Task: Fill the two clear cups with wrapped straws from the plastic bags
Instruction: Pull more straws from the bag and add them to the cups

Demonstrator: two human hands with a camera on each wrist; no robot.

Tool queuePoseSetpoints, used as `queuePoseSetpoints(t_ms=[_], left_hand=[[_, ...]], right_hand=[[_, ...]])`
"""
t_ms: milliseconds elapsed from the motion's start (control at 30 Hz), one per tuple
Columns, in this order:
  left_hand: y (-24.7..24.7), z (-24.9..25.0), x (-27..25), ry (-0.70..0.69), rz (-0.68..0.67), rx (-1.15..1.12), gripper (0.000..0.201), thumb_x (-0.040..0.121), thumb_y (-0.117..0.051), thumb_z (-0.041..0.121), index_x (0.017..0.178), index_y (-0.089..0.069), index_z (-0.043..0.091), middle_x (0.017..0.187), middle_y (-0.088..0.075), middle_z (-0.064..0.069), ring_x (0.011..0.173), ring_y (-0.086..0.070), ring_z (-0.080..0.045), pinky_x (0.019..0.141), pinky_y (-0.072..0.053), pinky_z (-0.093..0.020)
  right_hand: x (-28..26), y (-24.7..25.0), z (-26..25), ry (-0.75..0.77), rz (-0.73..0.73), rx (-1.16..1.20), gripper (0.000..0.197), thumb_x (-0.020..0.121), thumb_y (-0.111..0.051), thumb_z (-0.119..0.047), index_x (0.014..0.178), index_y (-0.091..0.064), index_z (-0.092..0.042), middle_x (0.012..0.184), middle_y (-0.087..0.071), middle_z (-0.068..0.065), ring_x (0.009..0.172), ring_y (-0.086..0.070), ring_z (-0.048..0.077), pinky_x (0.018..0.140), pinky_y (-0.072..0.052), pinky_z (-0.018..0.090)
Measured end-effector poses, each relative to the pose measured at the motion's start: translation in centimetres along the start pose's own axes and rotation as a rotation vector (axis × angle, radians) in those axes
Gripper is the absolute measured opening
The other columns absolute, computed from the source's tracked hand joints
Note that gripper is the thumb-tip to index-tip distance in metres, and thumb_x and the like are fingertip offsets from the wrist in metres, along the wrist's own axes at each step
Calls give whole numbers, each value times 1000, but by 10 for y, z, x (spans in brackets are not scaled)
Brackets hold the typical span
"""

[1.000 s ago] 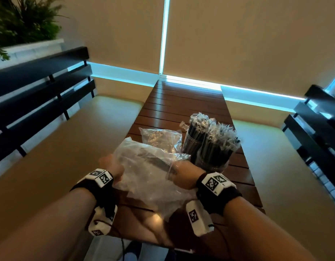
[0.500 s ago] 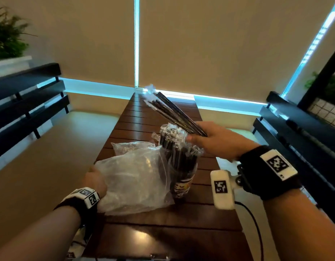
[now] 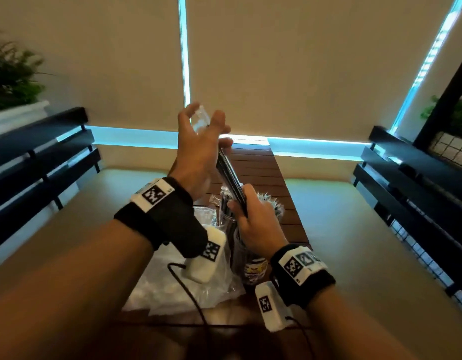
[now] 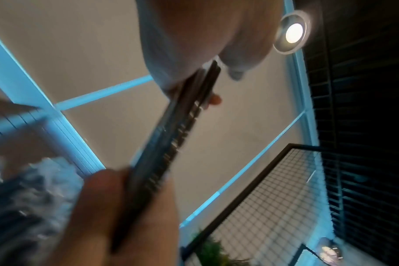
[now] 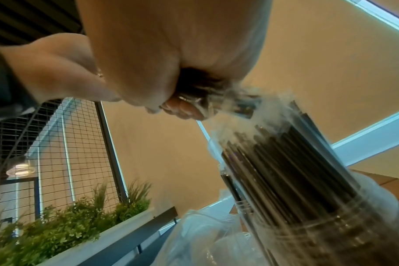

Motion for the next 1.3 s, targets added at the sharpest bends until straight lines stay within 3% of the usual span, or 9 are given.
queuePoseSetpoints(t_ms=[67, 200, 433, 600, 767, 900, 1000, 1133, 1300], left_hand=[[-11, 0, 5, -194, 142, 130, 7, 102, -54, 25, 106, -58, 29, 69, -56, 1, 54, -49, -13, 54, -47, -35], [-19, 3, 11, -301, 204, 190, 37, 98, -49, 50, 67, -58, 32, 55, -47, 10, 54, -43, -21, 55, -45, -46], [-29, 39, 13, -372, 292, -100, 46, 106, -40, 36, 66, -46, 15, 47, -32, 2, 36, -27, -14, 41, -28, -24], [-43, 39, -4, -573, 285, 30, 32, 101, -45, 37, 74, -46, 19, 52, -40, 2, 41, -39, -21, 42, -37, -32], [-56, 31, -19, -711, 272, 173, 16, 102, -46, 31, 89, -44, 22, 59, -40, 6, 45, -42, -31, 42, -41, -43], [-41, 8, -12, -659, 291, 189, 20, 102, -47, 35, 83, -43, 28, 57, -39, 2, 44, -39, -36, 39, -36, -45], [-28, -25, -13, -602, 266, 225, 25, 101, -48, 48, 82, -43, 33, 59, -37, -5, 45, -40, -39, 40, -38, -47], [-23, -54, -15, -549, 237, 246, 27, 98, -46, 55, 82, -42, 33, 57, -37, -18, 43, -41, -37, 42, -38, -50], [-25, -60, -13, -607, 255, 241, 27, 101, -42, 50, 82, -39, 31, 53, -37, -22, 41, -41, -37, 42, -36, -46]], right_hand=[[-1, -1, -7, 16, -5, 66, 15, 100, -54, -29, 96, -41, -24, 66, -54, -8, 53, -48, 3, 50, -33, 16], [-10, 13, -12, -51, -73, 286, 33, 95, -55, -52, 103, -50, -20, 77, -57, -6, 66, -54, 7, 59, -48, 26], [-8, 33, -4, -681, 134, 1153, 61, 104, -24, -54, 114, -64, -9, 112, -70, 14, 101, -69, 25, 86, -59, 38], [5, 37, -10, -761, 214, 1457, 65, 107, -24, -46, 128, -58, 5, 106, -71, 22, 95, -69, 27, 91, -57, 38], [0, 30, -9, -731, 217, 1366, 59, 107, -25, -44, 122, -63, -1, 109, -71, 21, 103, -68, 27, 95, -56, 40], [-17, 39, 22, -485, 469, 595, 19, 97, -52, -13, 111, -60, -22, 107, -65, 2, 99, -61, 18, 84, -50, 30], [-36, 37, 61, -470, 379, 460, 68, 74, -72, -17, 133, -40, -28, 124, -52, -2, 111, -53, 15, 85, -44, 16], [-53, 10, 101, -549, 36, 301, 130, 55, -91, -45, 155, -9, -34, 157, -27, -3, 143, -29, 14, 117, -28, 37], [-50, -21, 121, -569, -39, 313, 87, 52, -90, -47, 127, -47, -40, 129, -61, -13, 120, -58, 6, 106, -47, 42]])
Point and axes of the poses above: each hand's wrist, its own x-axis towards the middle knuckle, its own y-axis out of the back of the hand, z = x × y, the point moved 1 cm from there along x, towards the middle knuckle
